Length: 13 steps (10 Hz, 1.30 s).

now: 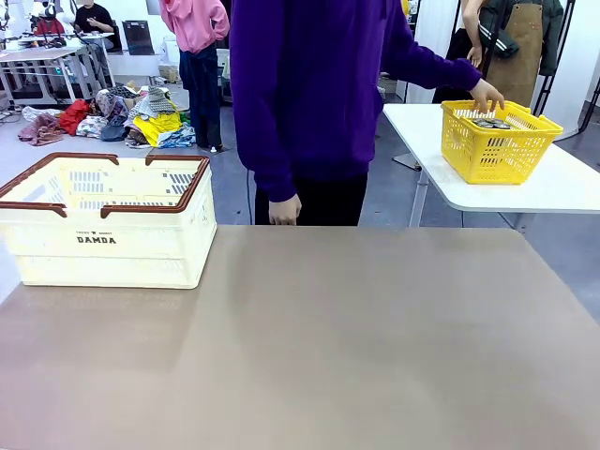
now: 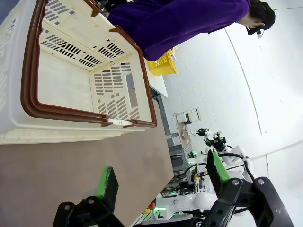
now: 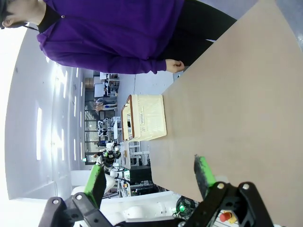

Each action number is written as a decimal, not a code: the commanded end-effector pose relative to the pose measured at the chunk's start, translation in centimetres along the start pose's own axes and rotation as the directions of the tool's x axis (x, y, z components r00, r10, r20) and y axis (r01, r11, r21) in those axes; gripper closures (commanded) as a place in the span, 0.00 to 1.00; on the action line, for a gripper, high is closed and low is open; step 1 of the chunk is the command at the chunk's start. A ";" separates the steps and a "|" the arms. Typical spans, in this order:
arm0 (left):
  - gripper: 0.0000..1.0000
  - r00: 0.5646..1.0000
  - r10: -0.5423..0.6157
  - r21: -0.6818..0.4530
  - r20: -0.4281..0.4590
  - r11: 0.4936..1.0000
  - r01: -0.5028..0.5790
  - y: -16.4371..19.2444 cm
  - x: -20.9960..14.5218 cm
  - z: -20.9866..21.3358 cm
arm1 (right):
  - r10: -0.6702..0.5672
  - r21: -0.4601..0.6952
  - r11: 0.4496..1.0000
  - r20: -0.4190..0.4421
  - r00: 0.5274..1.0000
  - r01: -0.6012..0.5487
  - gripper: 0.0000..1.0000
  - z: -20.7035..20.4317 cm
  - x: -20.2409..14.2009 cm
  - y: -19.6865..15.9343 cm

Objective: Place the drinks into the Shopping basket.
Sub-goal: Pick up one drink and place it into the Shopping basket.

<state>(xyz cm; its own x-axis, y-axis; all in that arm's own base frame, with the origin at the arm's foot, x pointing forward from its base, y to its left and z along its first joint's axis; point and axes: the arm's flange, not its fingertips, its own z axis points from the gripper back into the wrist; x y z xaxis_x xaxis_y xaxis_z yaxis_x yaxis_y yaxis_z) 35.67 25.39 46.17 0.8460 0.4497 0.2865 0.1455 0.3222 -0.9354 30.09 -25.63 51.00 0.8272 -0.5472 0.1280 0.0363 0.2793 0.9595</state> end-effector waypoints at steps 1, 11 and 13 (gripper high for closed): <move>0.00 1.000 -0.002 0.005 -0.010 1.000 0.002 -0.3 -0.1 0.2 | 0.019 0.014 1.000 0.001 1.000 -0.019 0.00 0.1 0.1 0.1; 0.00 1.000 -0.002 0.005 -0.010 1.000 0.002 -0.3 -0.1 0.2 | 0.019 0.014 1.000 0.001 1.000 -0.019 0.00 0.1 0.1 0.1; 0.00 1.000 -0.002 0.005 -0.010 1.000 0.002 -0.3 -0.1 0.2 | 0.019 0.014 1.000 0.001 1.000 -0.019 0.00 0.1 0.1 0.1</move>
<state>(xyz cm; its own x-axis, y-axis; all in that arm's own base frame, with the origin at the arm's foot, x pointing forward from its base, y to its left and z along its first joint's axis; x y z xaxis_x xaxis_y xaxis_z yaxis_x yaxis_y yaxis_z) 35.67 25.39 46.17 0.8460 0.4497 0.2865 0.1455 0.3222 -0.9354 30.08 -25.63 51.00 0.8274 -0.5469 0.1278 0.0362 0.2791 0.9596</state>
